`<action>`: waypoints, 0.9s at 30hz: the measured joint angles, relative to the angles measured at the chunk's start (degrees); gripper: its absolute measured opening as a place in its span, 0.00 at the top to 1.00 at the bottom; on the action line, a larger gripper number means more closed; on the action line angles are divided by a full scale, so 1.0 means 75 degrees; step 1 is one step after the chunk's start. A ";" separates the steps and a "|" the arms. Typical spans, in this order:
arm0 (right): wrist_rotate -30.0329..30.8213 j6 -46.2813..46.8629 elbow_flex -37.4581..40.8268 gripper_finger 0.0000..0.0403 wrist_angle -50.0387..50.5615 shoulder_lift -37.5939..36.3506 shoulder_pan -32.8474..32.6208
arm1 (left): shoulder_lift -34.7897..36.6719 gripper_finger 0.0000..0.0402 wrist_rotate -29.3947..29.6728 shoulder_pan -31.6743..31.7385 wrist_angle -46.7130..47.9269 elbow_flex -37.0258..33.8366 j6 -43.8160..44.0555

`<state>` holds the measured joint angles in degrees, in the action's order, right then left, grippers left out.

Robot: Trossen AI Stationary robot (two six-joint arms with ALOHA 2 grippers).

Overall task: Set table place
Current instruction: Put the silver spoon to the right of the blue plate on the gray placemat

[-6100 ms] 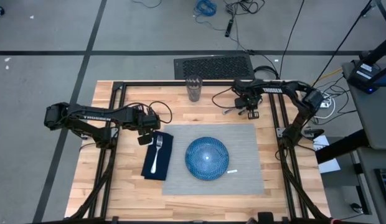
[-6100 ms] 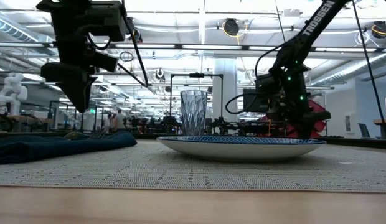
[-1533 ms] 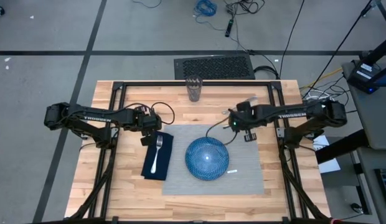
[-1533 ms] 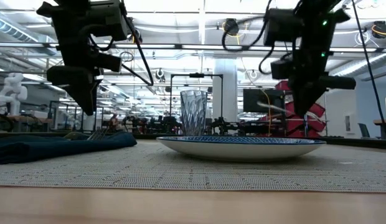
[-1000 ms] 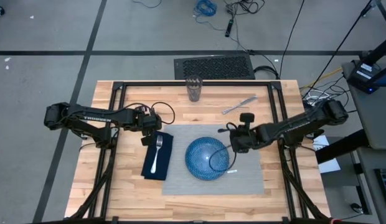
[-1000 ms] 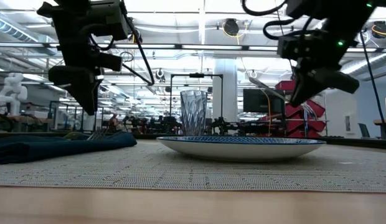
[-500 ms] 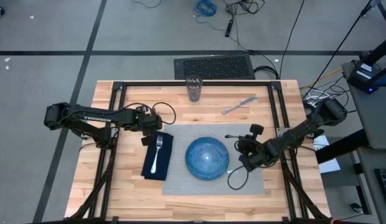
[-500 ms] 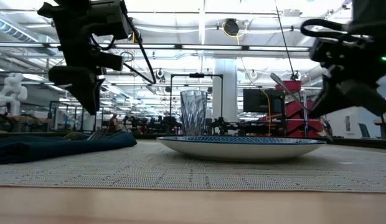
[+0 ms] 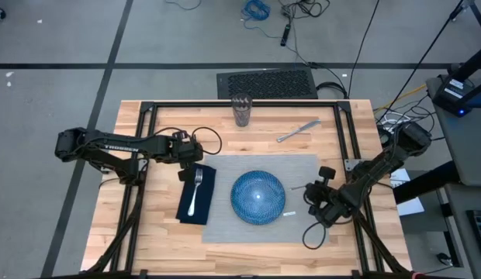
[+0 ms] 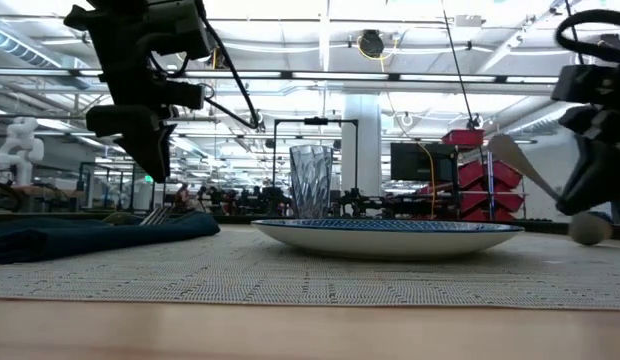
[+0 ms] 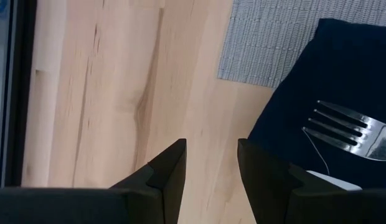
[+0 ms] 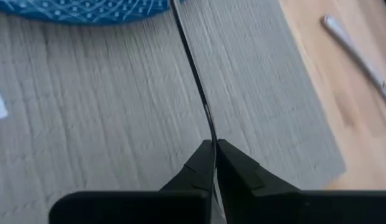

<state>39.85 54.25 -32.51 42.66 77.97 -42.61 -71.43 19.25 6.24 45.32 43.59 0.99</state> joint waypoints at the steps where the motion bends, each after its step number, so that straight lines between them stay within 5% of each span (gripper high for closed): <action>1: -0.0054 0.0217 0.0000 0.99 0.0105 0.0000 -0.0103 | 0.0001 0.68 0.0000 0.0000 0.0002 0.0000 0.0000; 15: -0.2020 0.1309 -0.0003 0.99 0.0110 -0.0003 -0.0966 | 0.0001 0.68 0.0000 0.0000 -0.0414 0.0000 -0.0387; 27: -0.2974 0.1317 -0.0006 0.75 -0.0645 -0.0003 -0.1286 | 0.0001 0.68 0.0000 0.0009 -0.0453 0.0000 -0.0437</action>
<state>17.54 64.13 -32.56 37.82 77.95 -52.25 -71.43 19.25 6.31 41.92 43.59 -2.28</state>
